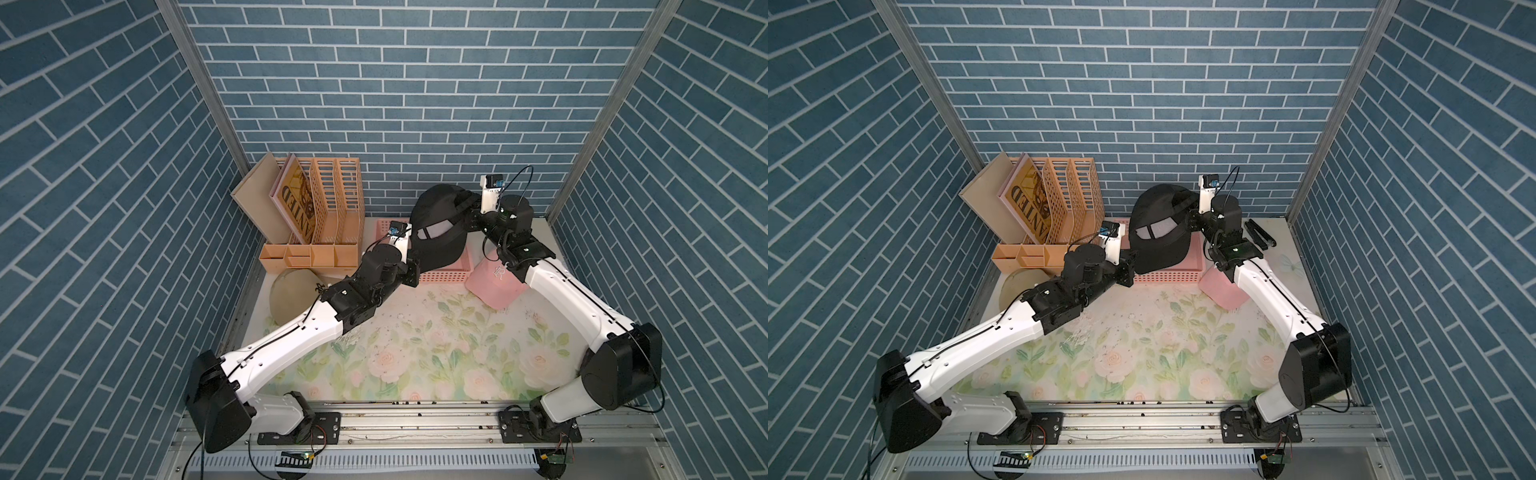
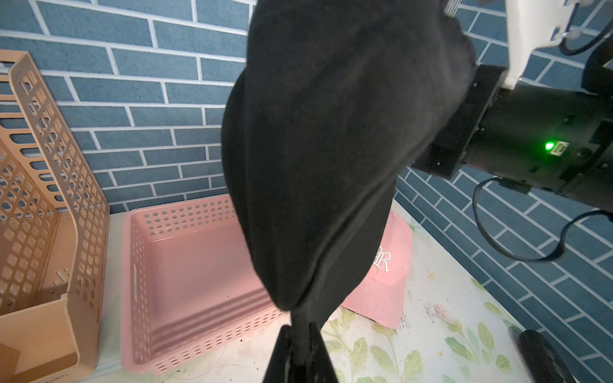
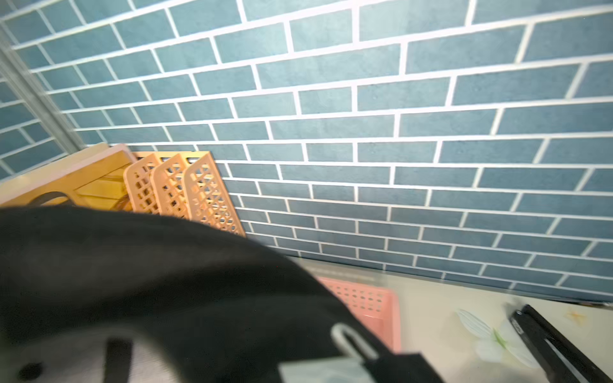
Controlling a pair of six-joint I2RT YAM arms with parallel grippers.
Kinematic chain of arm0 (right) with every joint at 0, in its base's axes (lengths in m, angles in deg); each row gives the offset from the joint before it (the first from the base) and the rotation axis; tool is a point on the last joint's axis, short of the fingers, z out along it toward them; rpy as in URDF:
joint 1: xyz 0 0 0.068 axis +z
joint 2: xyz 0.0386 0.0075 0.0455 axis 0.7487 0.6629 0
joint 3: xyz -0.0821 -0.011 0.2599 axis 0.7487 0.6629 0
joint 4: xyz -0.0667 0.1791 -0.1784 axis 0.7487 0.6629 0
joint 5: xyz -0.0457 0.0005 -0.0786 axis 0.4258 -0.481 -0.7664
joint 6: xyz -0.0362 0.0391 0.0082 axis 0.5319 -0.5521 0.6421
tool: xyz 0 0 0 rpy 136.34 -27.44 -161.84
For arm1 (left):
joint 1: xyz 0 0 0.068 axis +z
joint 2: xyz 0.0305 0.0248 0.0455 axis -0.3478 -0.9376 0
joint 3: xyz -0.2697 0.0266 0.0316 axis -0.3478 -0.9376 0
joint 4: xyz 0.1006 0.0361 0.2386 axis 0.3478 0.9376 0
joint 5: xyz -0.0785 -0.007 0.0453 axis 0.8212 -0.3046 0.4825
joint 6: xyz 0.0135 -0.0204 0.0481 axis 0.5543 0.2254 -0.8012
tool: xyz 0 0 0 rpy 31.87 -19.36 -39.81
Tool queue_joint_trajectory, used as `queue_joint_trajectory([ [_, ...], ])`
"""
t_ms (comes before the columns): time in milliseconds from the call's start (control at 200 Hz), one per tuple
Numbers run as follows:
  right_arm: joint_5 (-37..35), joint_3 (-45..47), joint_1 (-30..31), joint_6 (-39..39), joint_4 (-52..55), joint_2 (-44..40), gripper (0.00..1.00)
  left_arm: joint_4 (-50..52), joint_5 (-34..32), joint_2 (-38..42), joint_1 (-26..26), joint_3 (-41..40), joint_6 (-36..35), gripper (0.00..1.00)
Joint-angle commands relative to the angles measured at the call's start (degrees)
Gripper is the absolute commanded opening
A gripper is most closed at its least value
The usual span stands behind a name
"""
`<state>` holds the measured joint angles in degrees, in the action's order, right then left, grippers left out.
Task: Turn the baseball cap inside out
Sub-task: Turn over the baseball cap.
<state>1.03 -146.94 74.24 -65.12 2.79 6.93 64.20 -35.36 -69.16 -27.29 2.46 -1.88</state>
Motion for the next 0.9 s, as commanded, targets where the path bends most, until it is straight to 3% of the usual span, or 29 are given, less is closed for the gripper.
queue_joint_trajectory([
  [0,3.7,0.6,3.0,-0.5,-0.7,-3.8,0.00,-2.4,0.1,-0.5,0.2,0.8,0.5,0.00],
  [115,6.7,1.3,5.9,-1.9,-3.6,-3.5,0.00,-2.0,1.2,-1.8,0.3,2.1,0.2,0.00],
  [270,5.5,-1.0,6.9,-2.4,-8.1,0.1,0.01,-1.7,3.5,-2.4,0.3,2.4,0.4,0.00],
  [550,-4.5,-5.8,6.8,2.7,-19.1,2.7,0.02,-2.1,4.3,-0.6,0.2,-0.4,1.9,0.00],
  [700,0.4,-6.0,7.5,5.3,-19.8,3.2,0.06,-2.5,4.9,-0.9,0.6,-0.5,2.4,0.00],
  [895,4.7,-3.9,11.5,7.2,-12.4,3.9,0.19,-3.6,6.8,-0.7,3.0,0.0,3.4,0.00],
])
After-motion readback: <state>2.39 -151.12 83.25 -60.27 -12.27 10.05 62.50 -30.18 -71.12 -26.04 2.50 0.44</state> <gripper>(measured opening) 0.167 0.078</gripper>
